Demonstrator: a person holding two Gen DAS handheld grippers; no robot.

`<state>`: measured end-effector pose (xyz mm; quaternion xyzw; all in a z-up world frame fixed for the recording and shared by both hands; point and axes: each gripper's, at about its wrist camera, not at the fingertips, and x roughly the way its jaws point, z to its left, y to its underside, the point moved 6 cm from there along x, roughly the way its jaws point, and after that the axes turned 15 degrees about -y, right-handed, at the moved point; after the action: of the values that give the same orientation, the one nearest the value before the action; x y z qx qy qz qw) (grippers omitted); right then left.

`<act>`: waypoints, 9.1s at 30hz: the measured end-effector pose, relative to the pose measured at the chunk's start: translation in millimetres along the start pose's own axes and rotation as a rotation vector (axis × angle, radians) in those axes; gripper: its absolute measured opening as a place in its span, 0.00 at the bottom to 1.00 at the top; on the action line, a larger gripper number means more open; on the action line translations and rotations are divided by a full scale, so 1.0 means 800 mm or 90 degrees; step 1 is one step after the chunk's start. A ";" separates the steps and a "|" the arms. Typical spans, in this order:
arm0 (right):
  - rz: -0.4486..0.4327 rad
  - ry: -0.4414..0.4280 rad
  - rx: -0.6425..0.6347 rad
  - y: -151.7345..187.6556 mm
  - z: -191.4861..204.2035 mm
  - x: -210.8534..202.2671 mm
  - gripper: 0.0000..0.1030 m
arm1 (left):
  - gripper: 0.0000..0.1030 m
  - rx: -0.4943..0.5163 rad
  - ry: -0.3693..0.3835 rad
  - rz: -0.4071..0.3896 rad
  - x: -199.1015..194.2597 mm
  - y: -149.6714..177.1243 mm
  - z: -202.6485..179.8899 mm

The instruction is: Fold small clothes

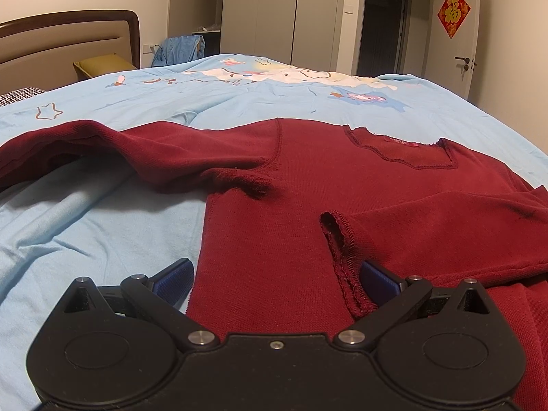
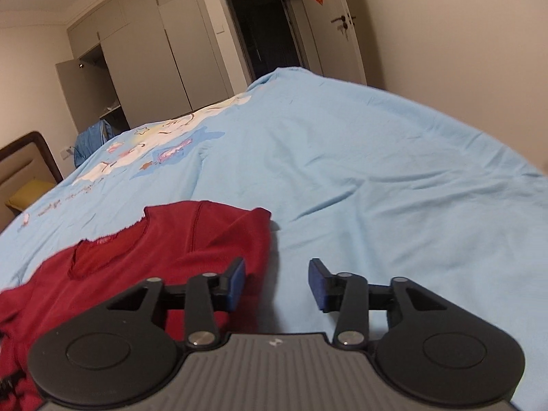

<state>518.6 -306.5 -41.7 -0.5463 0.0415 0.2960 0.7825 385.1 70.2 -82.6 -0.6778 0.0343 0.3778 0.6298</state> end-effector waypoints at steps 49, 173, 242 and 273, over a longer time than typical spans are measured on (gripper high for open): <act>0.049 -0.011 -0.232 0.103 0.135 -0.095 0.98 | 0.99 -0.056 0.028 -0.005 -0.028 -0.026 0.026; 0.006 -0.049 -0.174 0.100 0.189 -0.073 1.00 | 0.96 0.055 0.023 0.004 0.054 -0.058 0.099; 0.080 -0.018 -0.171 0.190 0.143 -0.167 1.00 | 0.99 0.003 0.088 0.053 -0.071 0.034 0.135; 0.019 -0.009 -0.162 0.197 0.140 -0.318 0.08 | 0.05 0.017 0.126 0.074 -0.200 0.085 0.125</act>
<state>200.4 -279.0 -28.9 -0.6385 0.0061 0.3143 0.7025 188.5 75.2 -42.2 -0.7004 0.1407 0.3446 0.6090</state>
